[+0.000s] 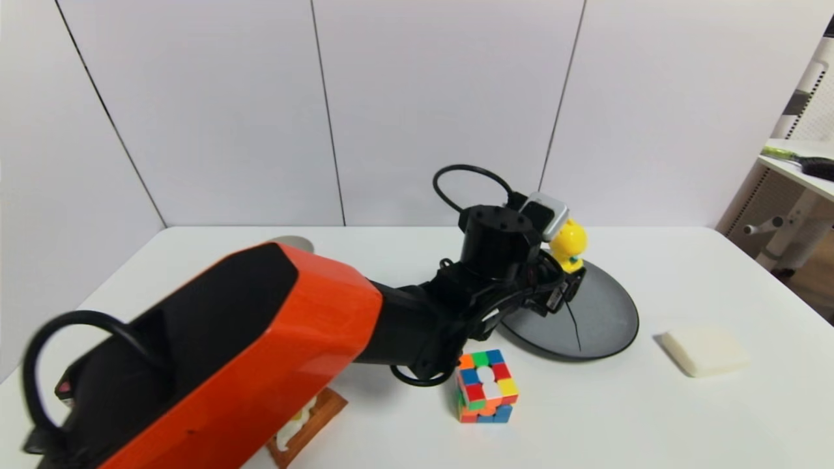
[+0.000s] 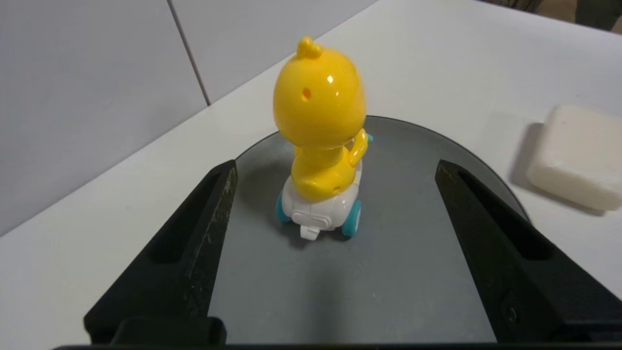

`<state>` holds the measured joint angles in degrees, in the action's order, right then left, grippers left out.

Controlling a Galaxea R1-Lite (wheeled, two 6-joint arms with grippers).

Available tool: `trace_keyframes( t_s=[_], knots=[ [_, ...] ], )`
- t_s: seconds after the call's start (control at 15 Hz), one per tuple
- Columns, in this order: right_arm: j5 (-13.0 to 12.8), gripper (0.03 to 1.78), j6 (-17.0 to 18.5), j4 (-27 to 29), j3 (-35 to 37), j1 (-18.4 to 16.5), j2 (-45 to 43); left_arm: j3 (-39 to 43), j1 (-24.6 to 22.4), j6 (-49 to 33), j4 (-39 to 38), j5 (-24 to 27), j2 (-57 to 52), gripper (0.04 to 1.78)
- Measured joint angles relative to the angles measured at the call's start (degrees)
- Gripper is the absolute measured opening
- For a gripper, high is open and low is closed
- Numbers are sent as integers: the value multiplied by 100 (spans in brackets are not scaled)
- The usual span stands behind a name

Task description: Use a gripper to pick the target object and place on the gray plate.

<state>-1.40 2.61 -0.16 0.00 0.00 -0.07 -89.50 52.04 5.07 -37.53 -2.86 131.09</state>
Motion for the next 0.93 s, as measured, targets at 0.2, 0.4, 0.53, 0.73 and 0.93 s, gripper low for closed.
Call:
trace_keyframes(
  t_s=[0.2, 0.4, 0.53, 0.73, 0.93],
  knots=[
    [2, 171, -2, 0, 0, 0, 0, 1337, 22, 35, 123, 11, -1380, 155],
    [2, 171, -5, 0, 0, 0, 0, 2810, -28, 41, 418, -5, -2962, 160],
    [0, 171, 0, 0, 0, 0, 0, 3684, -199, 46, 584, -11, -3988, 162],
    [0, 171, -2, 0, 0, 0, 0, 4797, -750, 52, 700, -11, -5424, 165],
    [0, 171, 0, 0, 0, 0, 0, 5731, -1663, 101, 717, 9, -6618, 167]
  ],
)
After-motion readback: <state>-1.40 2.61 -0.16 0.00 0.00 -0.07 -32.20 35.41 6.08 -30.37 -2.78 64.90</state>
